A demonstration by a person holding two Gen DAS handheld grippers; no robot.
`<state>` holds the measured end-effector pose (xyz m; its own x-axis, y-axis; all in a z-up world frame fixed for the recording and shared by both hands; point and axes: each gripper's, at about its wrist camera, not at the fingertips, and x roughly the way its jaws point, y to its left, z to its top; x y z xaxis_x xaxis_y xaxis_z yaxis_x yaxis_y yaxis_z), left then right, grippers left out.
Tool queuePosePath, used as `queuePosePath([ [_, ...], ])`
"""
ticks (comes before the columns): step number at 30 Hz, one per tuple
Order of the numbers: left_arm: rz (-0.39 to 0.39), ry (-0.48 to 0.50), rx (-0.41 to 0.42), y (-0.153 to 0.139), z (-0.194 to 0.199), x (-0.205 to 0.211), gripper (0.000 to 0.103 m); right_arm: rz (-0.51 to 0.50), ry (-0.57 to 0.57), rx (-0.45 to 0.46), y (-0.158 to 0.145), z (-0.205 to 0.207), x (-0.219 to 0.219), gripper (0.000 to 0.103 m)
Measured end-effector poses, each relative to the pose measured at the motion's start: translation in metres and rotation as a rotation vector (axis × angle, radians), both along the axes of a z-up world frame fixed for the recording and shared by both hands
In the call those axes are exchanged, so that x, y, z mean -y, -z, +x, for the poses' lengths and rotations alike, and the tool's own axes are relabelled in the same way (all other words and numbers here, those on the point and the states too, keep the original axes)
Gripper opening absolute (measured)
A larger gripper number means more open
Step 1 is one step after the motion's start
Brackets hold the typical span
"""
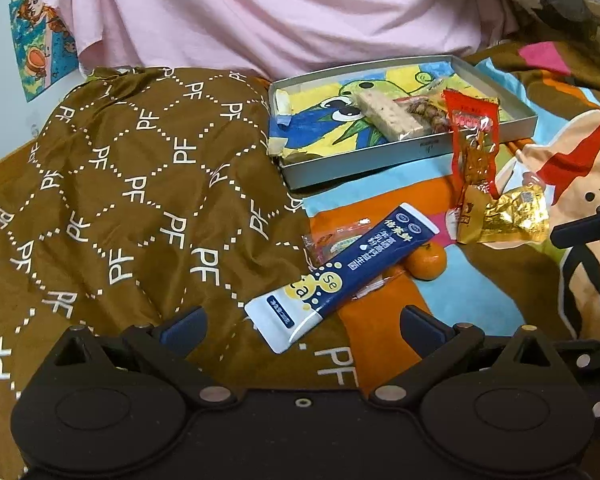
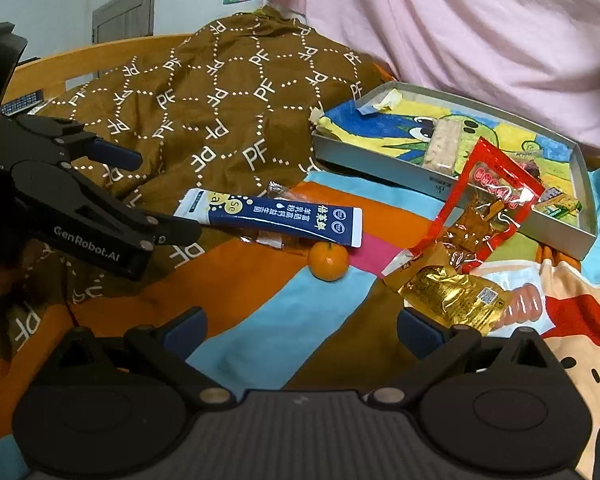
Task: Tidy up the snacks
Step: 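Withdraw both tools from the tray toward the loose snacks on the blanket, then grasp the blue milk-powder stick with the left tool while the right tool grasps the mandarin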
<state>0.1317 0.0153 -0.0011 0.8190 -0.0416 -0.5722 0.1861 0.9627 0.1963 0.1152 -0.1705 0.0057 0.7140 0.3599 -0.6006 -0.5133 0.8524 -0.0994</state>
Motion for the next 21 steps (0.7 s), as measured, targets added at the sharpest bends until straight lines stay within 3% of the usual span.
queuePosePath([
  [8,0.061,0.021,0.009,0.001,0.016,0.005,0.102,0.016,0.045,-0.013,0.004,0.021,0.000,0.103],
  [14,0.155,0.041,0.019,0.005,0.029,0.010,0.102,-0.004,0.082,0.029,0.003,0.039,0.000,0.103],
  [18,0.200,0.096,0.020,0.005,0.036,0.017,0.102,-0.039,0.102,0.043,0.005,0.052,0.000,0.103],
  [21,0.256,0.149,0.023,0.007,0.039,0.026,0.102,-0.061,0.048,0.025,0.007,0.060,0.000,0.103],
])
